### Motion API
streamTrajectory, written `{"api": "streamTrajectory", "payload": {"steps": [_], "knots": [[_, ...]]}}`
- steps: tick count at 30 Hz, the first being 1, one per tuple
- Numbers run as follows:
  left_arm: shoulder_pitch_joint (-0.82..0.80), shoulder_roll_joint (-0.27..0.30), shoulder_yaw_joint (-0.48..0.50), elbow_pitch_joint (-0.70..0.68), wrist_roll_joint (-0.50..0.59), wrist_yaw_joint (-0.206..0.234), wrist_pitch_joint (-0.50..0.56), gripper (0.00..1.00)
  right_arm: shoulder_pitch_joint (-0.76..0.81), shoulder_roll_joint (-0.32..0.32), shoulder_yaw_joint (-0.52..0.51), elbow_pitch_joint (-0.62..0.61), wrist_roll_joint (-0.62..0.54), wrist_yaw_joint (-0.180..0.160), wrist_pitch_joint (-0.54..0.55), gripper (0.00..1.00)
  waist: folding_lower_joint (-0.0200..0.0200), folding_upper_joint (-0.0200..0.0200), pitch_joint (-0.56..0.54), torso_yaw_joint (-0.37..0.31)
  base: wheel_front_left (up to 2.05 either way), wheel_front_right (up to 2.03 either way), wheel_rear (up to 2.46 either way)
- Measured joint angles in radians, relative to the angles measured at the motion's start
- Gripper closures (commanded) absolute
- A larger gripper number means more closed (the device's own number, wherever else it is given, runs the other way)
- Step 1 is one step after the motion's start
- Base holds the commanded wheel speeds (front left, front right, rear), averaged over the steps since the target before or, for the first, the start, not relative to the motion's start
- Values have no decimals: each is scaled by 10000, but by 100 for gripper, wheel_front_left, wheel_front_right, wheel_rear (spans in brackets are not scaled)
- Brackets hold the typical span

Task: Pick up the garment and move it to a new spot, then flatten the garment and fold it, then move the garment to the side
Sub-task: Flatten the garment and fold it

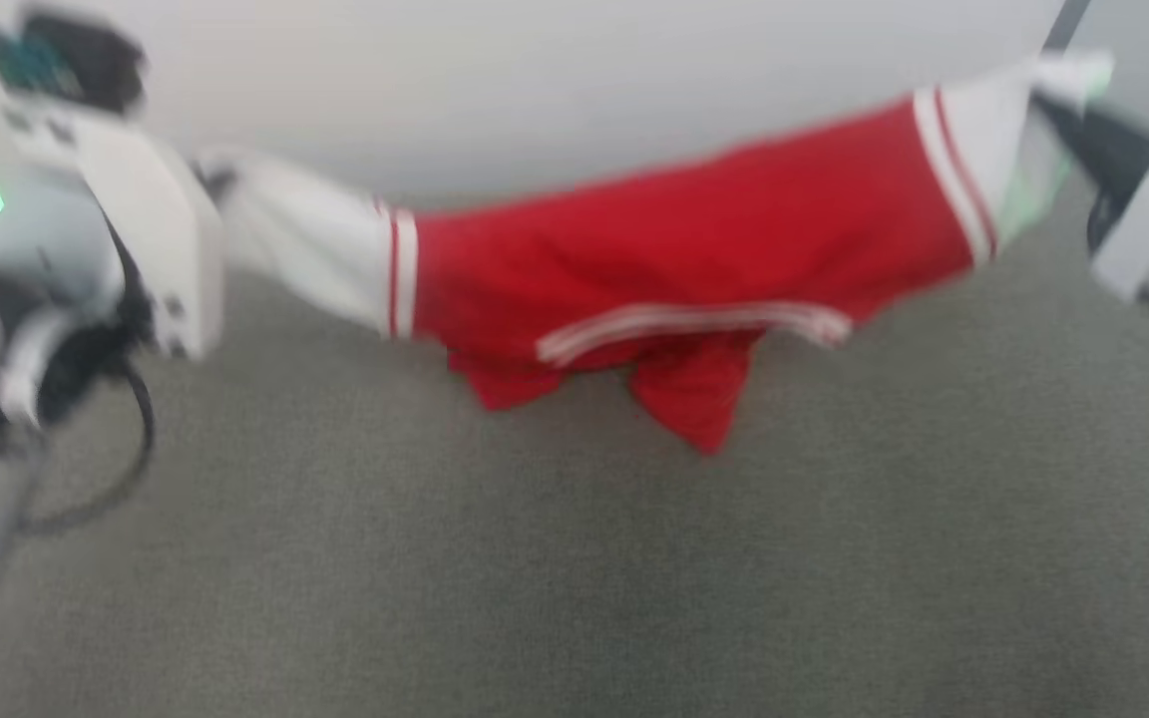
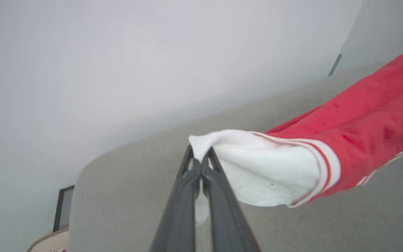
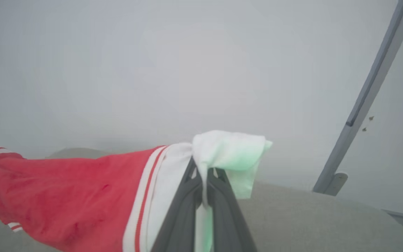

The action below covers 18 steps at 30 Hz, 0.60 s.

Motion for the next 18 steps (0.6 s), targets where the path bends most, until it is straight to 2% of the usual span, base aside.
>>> {"api": "streamTrajectory", "payload": {"steps": [6, 10, 14, 18], "knots": [[-2068, -73, 4, 882, 320, -761, -454, 100, -1548, 972, -667, 430, -690, -2, -330, 100, 0, 0, -534, -143, 0, 0, 0], [-3089, -276, -71, 1603, 621, -1103, -853, 100, -2308, 1432, -936, 784, -1104, -4, -322, 100, 0, 0, -696, -218, 0, 0, 0], [-3716, -564, -234, 2357, 823, -1340, -1331, 100, -2701, 1774, -999, 1152, -1371, -4, -353, 100, 0, 0, -648, -218, 0, 0, 0], [-4247, -867, -337, 3030, 1083, -1446, -2073, 100, -3043, 1841, -915, 1446, -1478, -4, -706, 100, -1, -1, -354, -222, 0, 0, 0]]}}
